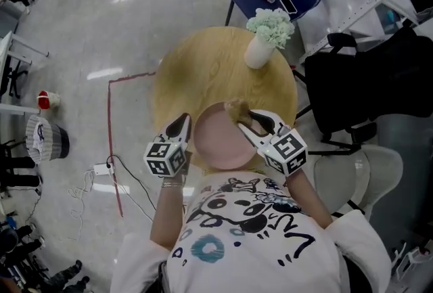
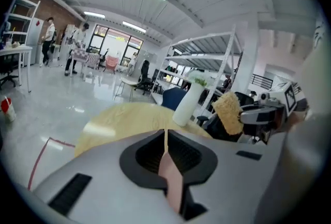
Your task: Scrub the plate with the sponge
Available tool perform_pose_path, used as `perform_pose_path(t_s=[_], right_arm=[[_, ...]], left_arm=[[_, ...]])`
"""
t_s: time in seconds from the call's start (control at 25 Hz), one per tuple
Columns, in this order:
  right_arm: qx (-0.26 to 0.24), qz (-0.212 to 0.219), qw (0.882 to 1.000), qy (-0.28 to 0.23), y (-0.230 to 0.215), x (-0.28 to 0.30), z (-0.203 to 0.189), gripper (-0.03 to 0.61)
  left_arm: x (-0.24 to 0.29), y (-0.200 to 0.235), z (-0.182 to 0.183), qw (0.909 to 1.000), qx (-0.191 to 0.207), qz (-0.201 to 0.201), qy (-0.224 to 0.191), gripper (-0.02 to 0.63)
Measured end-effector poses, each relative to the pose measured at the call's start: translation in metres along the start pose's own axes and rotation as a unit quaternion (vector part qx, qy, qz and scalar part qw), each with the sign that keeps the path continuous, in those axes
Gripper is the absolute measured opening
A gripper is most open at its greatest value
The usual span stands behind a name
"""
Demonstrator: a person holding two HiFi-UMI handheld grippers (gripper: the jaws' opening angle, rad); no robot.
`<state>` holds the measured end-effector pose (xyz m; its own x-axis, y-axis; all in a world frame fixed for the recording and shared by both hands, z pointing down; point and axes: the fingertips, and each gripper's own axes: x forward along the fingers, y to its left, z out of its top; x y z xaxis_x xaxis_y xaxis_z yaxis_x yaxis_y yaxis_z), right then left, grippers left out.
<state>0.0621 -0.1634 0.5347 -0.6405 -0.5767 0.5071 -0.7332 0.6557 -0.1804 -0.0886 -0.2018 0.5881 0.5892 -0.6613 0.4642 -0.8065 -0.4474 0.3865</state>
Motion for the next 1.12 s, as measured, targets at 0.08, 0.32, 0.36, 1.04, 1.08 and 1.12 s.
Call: perform_pose_path(t_s=[0.08, 0.32, 0.36, 1.04, 1.08, 1.12], right_arm=[[-0.004, -0.015, 0.998, -0.055, -0.006, -0.02, 0.036, 0.153], [-0.026, -0.048, 0.988, -0.147, -0.02, -0.069, 0.105, 0.153], [-0.033, -0.05, 0.986, -0.158, -0.019, -0.075, 0.113, 0.153], [-0.112, -0.063, 0.965, -0.23, -0.001, -0.138, 0.17, 0.15], [-0.113, -0.064, 0.965, -0.23, 0.0, -0.139, 0.169, 0.15], [-0.115, -0.065, 0.964, -0.23, 0.001, -0.139, 0.169, 0.15]], left_arm=[[-0.016, -0.018, 0.048, 0.9981, 0.036, -0.018, -0.047, 0.028], [-0.045, -0.071, 0.133, 0.9827, 0.125, -0.071, -0.116, 0.023], [-0.048, -0.077, 0.14, 0.9808, 0.134, -0.074, -0.121, 0.021], [-0.099, -0.157, 0.209, 0.9465, 0.185, -0.145, -0.221, 0.018], [-0.099, -0.157, 0.208, 0.9465, 0.189, -0.142, -0.22, 0.018], [-0.099, -0.156, 0.206, 0.9467, 0.192, -0.14, -0.218, 0.018]])
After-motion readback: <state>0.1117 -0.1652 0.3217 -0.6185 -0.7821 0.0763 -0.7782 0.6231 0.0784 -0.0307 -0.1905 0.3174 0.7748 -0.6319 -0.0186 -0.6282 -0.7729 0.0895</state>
